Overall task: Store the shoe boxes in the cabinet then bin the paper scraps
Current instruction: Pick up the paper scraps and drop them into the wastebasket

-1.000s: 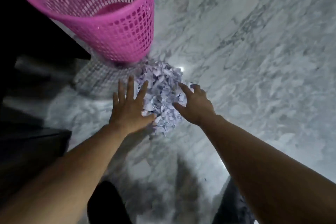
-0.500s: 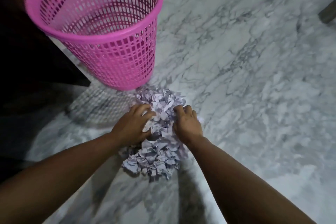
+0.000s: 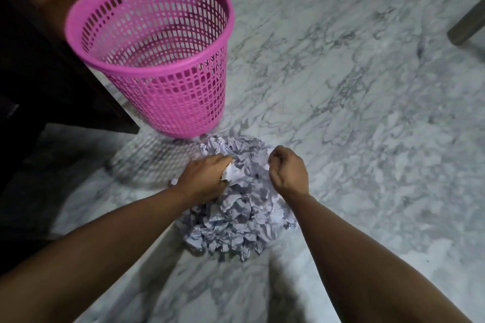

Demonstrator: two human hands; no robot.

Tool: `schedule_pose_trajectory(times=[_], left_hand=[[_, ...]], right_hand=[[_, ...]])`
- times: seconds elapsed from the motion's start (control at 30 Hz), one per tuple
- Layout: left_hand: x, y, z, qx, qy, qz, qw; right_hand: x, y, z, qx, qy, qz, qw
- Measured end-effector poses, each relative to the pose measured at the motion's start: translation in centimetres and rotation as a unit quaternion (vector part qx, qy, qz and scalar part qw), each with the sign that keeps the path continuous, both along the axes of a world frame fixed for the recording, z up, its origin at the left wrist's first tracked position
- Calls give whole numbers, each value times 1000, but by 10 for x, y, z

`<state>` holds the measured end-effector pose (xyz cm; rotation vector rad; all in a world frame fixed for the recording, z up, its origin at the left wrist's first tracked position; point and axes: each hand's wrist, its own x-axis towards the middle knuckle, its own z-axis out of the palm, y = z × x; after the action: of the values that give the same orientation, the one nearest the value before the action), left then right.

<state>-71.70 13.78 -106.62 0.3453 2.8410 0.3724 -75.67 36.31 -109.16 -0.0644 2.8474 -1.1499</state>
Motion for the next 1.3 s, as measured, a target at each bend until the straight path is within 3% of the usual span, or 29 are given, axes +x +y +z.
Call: schedule_pose_trajectory(times=[0.2, 0.47, 0.63, 0.77, 0.87, 0.93, 1.03, 1.1, 1.13, 1.2, 1.27, 1.3], left_hand=[[2, -2, 8, 31, 51, 8, 998], [-22, -15, 48, 208, 187, 77, 957], [-37, -17, 111, 308, 280, 126, 900], [-58, -36, 184, 362, 393, 157, 831], [-94, -62, 231, 349, 491, 200, 772], [-121, -82, 249, 328, 516, 223, 760], [-153, -110, 249, 291, 489, 289, 770], [-163, -126, 238, 228, 448, 344, 793], [-168, -133, 229, 178, 405, 364, 820], [-176, -140, 213, 80, 235, 372, 894], [-176, -140, 205, 51, 88, 355, 929], [-175, -139, 202, 58, 72, 344, 934]], right_hand=[[-8, -5, 15, -158, -38, -90, 983], [-38, -30, 64, -377, -59, -132, 915], [-67, -51, 113, -451, 15, -133, 883], [-97, -79, 181, -508, 76, -78, 854], [-122, -111, 239, -496, 154, -3, 855], [-142, -141, 267, -448, 184, 24, 875], [-169, -182, 281, -357, 170, 59, 917], [-179, -198, 278, -243, 141, 119, 952], [-183, -204, 276, -171, 117, 163, 965], [-186, -210, 271, -56, 54, 232, 970], [-189, -208, 269, 9, 33, 247, 969], [-187, -202, 268, 14, 52, 236, 970]])
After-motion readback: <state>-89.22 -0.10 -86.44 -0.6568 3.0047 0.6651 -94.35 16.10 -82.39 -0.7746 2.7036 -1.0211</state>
